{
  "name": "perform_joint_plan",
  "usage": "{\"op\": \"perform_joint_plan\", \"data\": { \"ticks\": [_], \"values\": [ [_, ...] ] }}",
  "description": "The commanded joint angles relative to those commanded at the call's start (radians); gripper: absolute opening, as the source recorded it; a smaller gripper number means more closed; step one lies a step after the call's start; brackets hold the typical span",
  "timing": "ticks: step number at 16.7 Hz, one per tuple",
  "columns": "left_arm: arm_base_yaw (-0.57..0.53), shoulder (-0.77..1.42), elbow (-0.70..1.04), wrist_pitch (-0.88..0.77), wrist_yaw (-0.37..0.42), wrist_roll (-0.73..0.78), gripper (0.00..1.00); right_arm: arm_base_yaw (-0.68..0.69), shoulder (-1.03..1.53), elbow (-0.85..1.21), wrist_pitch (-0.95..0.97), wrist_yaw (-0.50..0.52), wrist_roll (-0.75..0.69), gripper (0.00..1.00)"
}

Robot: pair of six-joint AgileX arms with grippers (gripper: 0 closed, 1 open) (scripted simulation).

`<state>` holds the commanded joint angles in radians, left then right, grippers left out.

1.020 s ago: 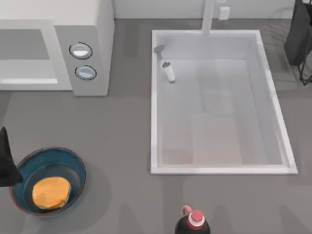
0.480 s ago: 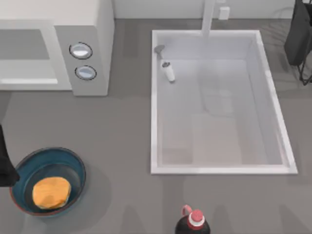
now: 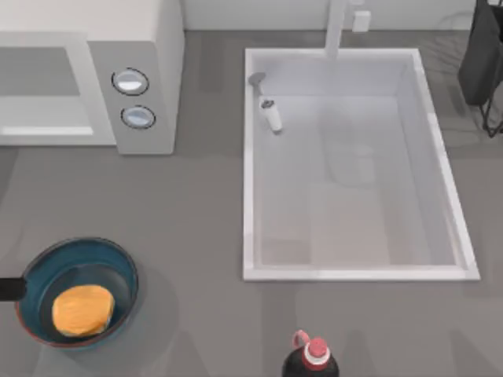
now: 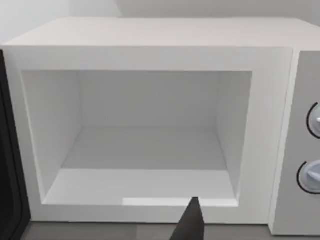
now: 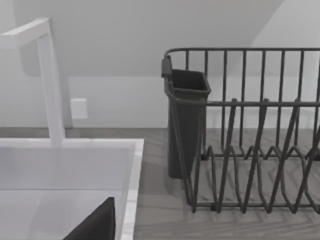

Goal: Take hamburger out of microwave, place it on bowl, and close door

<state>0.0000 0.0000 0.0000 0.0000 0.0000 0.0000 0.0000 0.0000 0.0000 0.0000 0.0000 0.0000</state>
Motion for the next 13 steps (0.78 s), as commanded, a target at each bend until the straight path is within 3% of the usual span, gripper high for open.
{"op": "perform_joint_plan", "data": {
  "ticks": [4,13],
  "values": [
    [0.0,0.0,0.0,0.0,0.0,0.0,0.02,0.0,0.0,0.0,0.0,0.0,0.0,1.0],
    [0.0,0.0,0.0,0.0,0.0,0.0,0.0,0.0,0.0,0.0,0.0,0.0,0.0,1.0]
  ]
}}
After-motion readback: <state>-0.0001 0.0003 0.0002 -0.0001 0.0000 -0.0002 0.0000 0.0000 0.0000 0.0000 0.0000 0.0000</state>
